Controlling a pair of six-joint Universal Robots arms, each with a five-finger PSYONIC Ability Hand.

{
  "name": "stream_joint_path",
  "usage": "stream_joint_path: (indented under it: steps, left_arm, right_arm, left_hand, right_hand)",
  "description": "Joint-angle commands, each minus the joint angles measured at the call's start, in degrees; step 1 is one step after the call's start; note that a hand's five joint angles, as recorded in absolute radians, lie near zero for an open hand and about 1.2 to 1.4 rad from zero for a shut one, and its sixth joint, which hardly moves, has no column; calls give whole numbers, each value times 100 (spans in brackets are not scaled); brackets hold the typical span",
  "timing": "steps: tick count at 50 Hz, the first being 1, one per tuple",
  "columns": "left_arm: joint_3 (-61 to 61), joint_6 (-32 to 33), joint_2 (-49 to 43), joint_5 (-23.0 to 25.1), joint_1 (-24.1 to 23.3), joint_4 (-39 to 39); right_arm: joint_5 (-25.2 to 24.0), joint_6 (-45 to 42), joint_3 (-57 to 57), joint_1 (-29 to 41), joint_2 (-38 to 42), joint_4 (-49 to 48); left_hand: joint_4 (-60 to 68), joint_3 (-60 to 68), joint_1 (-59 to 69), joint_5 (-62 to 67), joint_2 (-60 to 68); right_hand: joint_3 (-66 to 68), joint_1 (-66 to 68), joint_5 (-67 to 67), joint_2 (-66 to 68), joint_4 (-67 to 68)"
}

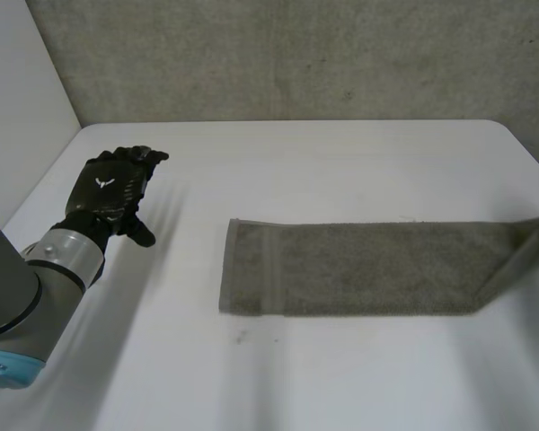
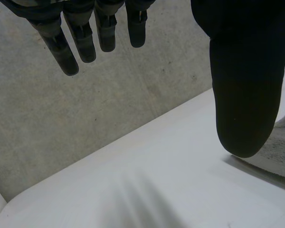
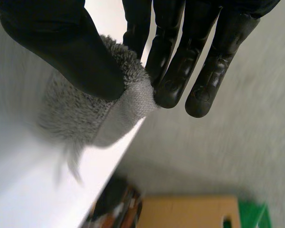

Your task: Fold the towel.

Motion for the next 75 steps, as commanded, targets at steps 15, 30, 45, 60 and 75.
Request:
stream_joint_path:
  steps: [15, 30, 45, 60, 75]
  left_arm:
    - [-25, 0, 65, -28, 83, 0]
    - [-86, 9, 21, -2, 22, 0]
    - [247, 27, 21, -37, -741, -79]
    - [371, 18, 127, -160, -1288, -219]
    - [186, 9, 250, -389, -1226, -228]
  right_arm:
    - [-711, 691, -440, 5020, 1417, -863]
    - [-535, 1649, -282, 4679, 689, -810]
    - [-912, 3557, 683, 2431, -146, 850]
    - [-1238, 2537, 1423, 1585, 337, 262]
    - [-632, 2106, 642, 3620, -147, -494]
  left_hand:
    - [112, 100, 107, 108, 112]
    - [112, 100, 107, 108, 112]
    - [212, 200, 207, 209, 212]
    - [196, 184, 191, 192, 196]
    - [162, 150, 157, 159, 162]
  right_hand:
    - [1203, 2602, 1403, 1289, 1163]
    - [-5797, -4398, -5597, -5711, -5837]
    - [-5797, -4398, -5597, -5711, -5837]
    - [115, 1514, 316, 201, 75]
    - [1203, 2602, 1403, 1289, 1163]
